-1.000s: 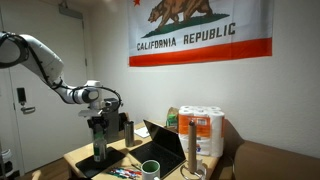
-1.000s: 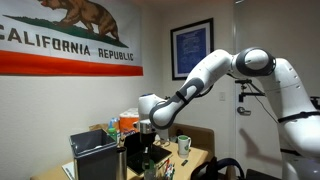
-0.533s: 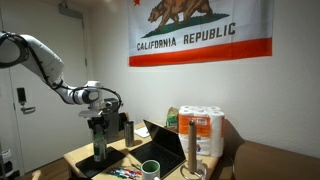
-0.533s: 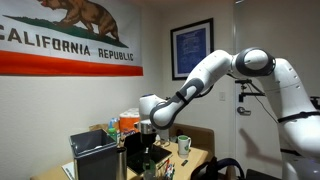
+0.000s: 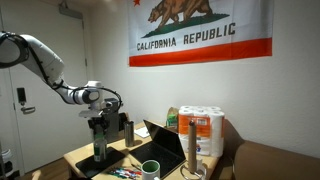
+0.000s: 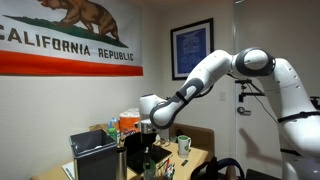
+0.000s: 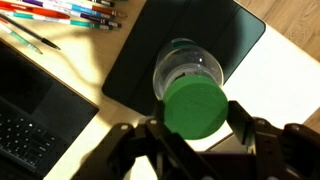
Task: Pick the green lid on the table and put it on the bottle
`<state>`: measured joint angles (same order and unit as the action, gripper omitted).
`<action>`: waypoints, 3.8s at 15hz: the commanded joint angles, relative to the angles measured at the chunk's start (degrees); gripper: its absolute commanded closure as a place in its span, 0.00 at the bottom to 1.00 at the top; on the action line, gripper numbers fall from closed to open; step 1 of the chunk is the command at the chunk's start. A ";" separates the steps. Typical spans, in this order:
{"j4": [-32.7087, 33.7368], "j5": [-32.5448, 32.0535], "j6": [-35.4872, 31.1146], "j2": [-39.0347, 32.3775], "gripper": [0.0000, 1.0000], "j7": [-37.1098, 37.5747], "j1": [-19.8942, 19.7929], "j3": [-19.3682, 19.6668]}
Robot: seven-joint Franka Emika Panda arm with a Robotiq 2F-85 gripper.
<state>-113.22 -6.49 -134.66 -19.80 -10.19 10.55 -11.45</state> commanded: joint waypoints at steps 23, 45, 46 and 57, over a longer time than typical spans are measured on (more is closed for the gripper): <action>-6.52 4.92 -3.03 4.43 0.61 -2.91 -1.60 -0.01; -7.13 1.73 -4.18 4.04 0.00 -2.27 -1.05 0.53; -7.13 1.37 -4.07 4.34 0.00 -2.05 -0.95 0.59; -7.08 4.21 2.62 12.46 0.00 -2.95 -1.73 0.34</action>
<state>-119.19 -3.85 -135.63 -10.99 -12.12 9.41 -11.28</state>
